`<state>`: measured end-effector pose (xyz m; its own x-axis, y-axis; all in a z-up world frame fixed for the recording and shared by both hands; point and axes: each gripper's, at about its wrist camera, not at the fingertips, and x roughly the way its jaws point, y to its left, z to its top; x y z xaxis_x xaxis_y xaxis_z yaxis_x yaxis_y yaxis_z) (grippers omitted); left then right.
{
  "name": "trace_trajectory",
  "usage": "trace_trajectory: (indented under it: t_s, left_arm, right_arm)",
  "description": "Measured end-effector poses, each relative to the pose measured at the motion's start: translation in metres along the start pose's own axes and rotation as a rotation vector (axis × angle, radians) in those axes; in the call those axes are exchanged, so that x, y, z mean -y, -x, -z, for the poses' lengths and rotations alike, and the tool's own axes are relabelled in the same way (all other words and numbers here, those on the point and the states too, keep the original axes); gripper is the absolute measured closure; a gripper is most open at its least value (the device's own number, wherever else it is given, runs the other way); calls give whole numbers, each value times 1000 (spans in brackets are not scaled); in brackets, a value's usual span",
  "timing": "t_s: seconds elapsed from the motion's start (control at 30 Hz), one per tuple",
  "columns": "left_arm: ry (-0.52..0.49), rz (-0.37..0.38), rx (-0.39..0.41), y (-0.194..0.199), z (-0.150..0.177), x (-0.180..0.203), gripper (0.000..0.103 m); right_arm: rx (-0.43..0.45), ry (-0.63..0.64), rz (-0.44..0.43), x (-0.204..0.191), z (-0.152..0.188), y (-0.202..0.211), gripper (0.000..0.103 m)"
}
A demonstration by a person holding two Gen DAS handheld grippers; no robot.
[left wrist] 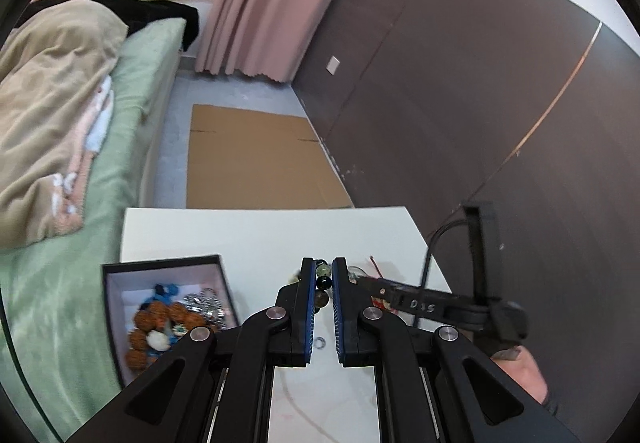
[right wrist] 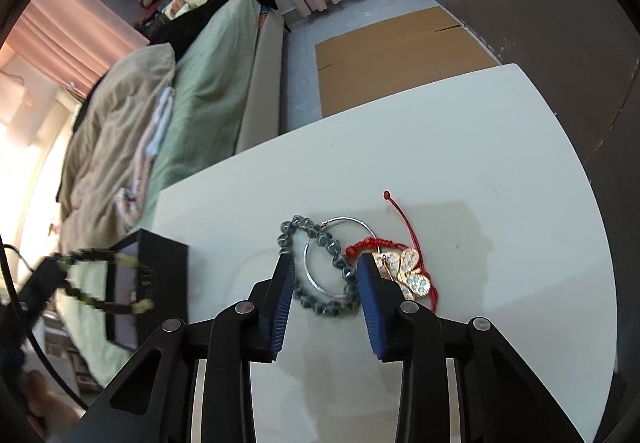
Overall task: Organize jewelry
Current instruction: 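Grasp the grey stone bead bracelet with the right tool while the left carries its bracelet, then open the left tool over the box while the right carries the grey bracelet toward it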
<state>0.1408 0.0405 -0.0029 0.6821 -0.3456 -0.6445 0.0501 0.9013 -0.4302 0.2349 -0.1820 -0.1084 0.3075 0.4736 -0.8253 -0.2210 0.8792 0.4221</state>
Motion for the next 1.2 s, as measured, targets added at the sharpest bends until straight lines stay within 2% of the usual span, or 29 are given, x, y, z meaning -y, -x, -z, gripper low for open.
trace_trajectory:
  t_s: [0.1,0.13,0.17,0.33,0.5,0.57,0.9,1.0,1.1,1.17,1.2]
  left_arm:
    - [22,-5,15,8,-2,-11,95]
    - [29,-8,20,11,-3,-14,95]
    - [35,-13,25,12,-3,-17,95]
    - [66,-47,45,22,-3,-32,95]
    - [92,-42,39,20,-2,-46,95]
    - [94,-74,36,17,-1,-51,95]
    - [130,-55,1,7,4,-61,95]
    - [122,-64,-33,1,5,-59,95]
    - [134,-157,-99,-16,5,-64,94]
    - [179,-143,-134,-22,6,-74,91]
    - [200,-135,-137,-23,7,-79,86]
  right_arm:
    - [-10,24,46,-5,0,-9,72]
    - [-19,24,68,-5,1,-12,86]
    - [-17,8,82,-3,2,-12,92]
    - [56,-32,30,-4,2,12,92]
    - [127,-25,-71,-18,6,40,92]
    - [155,-18,-99,-25,10,51,92]
    - [200,-5,-159,-47,20,66,92]
    - [213,-6,-168,-48,19,69,92]
    - [229,-13,-194,-48,18,73,92]
    - [238,-11,-220,-50,17,76,92]
    - [242,-9,-234,-51,18,78,92]
